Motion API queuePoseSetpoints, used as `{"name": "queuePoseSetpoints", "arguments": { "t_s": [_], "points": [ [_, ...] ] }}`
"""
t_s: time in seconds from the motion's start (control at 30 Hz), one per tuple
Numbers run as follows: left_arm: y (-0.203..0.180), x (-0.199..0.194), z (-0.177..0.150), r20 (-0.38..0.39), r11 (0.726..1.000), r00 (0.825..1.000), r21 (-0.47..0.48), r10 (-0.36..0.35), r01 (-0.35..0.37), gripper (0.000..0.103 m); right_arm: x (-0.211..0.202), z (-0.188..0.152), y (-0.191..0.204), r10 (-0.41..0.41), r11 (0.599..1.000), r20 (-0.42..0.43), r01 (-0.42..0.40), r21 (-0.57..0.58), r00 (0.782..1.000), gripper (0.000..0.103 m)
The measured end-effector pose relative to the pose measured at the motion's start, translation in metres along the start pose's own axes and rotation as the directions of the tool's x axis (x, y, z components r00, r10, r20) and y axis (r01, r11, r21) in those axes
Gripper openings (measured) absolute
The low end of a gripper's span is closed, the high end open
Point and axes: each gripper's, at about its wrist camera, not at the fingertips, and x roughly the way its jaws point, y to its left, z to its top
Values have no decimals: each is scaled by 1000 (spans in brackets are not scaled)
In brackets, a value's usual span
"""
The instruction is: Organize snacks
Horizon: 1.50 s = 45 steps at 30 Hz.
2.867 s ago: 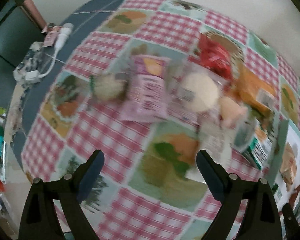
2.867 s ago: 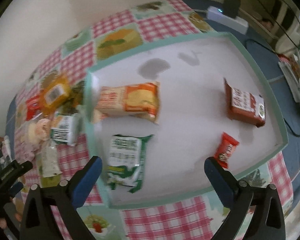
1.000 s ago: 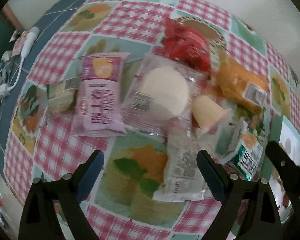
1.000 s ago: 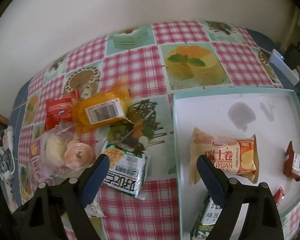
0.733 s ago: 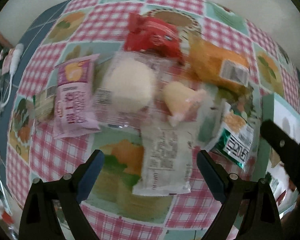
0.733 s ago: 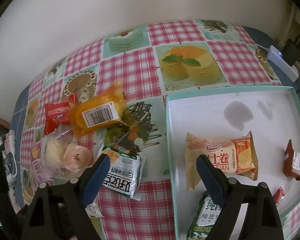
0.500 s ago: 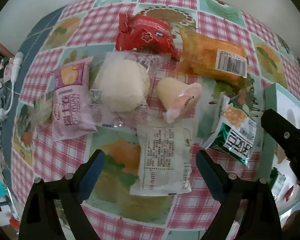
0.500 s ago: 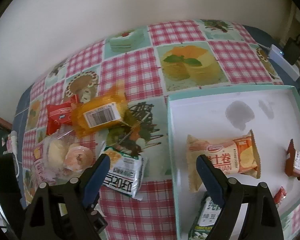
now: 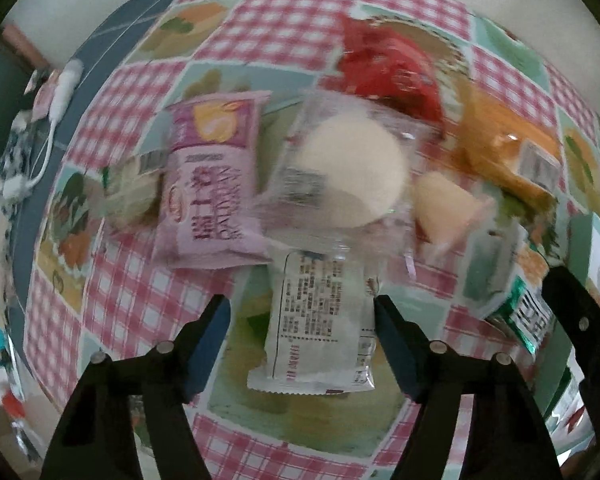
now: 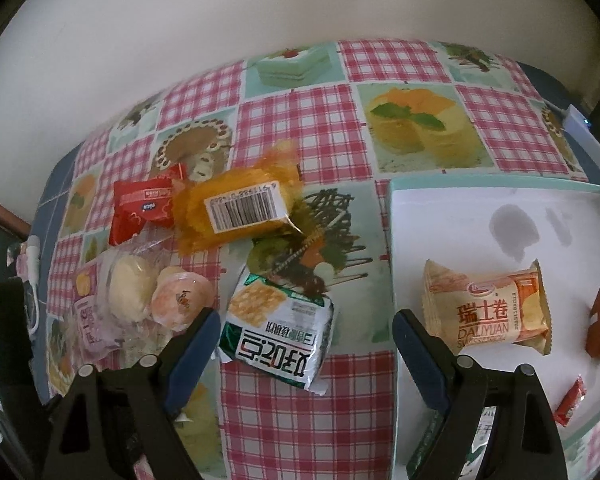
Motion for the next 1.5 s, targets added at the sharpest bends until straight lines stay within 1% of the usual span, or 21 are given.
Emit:
{"name": "queuePoseSetpoints", "arguments": {
  "t_s": [0.07,0.13,0.23,0.37,0.4,0.47,0.6,0.67,0.87,0.9,0.93,1.03,1.13,1.17,1.2,1.27,1.37,1.5],
  "points": [
    [7,-1,1,-4,1000,1000,-27,-4,3,74,0,-1,3,2,1000,3,-2,-9,1000,89],
    [12,-1,1,-2,999,1000,-47,3,-3,74,1,-2,7,17,1000,-4,-17,-19,1000,85],
    [18,-4,-1,-4,997,1000,-75,4,-4,74,3,-4,15,17,999,-7,-18,-45,1000,85],
    [31,-6,-1,-7,996,1000,-91,-3,3,74,12,-8,20,13,998,-25,-14,-62,1000,83],
    [39,-2,5,-9,996,1000,-94,-6,5,74,15,-9,21,11,998,-32,-13,-62,999,83],
    [42,-3,5,-10,995,1000,-95,-9,8,74,20,-10,21,7,998,-42,-9,-63,999,82],
    [39,1,0,-11,995,1000,-95,-4,3,74,30,-15,22,12,998,-56,-15,-57,998,81],
    [38,4,3,-15,995,1000,-99,-8,6,74,33,-15,21,23,999,-60,-26,-47,998,81],
    [43,11,3,-26,993,1000,-115,-13,10,74,37,-15,25,15,999,-45,-17,-45,999,80],
    [43,11,3,-25,993,1000,-115,-12,9,74,37,-15,25,15,999,-44,-17,-45,999,78],
    [44,10,3,-25,993,1000,-117,-12,9,74,36,-14,25,22,999,-41,-24,-44,999,72],
    [43,8,3,-25,994,1000,-113,-6,4,74,35,-14,24,28,999,-41,-30,-42,999,71],
    [42,4,4,-27,994,999,-110,-28,25,63,33,-13,22,31,999,-41,-33,-39,999,70],
    [41,4,4,-27,994,999,-109,-35,32,56,33,-13,22,31,999,-42,-33,-39,999,70],
    [40,3,4,-27,994,999,-107,-35,32,54,32,-13,22,32,999,-43,-33,-38,999,69],
    [38,2,3,-24,995,999,-95,-31,28,54,31,-13,21,31,999,-47,-33,-35,998,69],
    [38,0,4,-27,994,998,-96,-54,51,53,28,-11,18,35,999,-45,-36,-26,998,69],
    [39,-12,5,-6,994,998,-87,-63,62,53,20,-8,15,46,999,-28,-47,-16,999,69]
  ]
}}
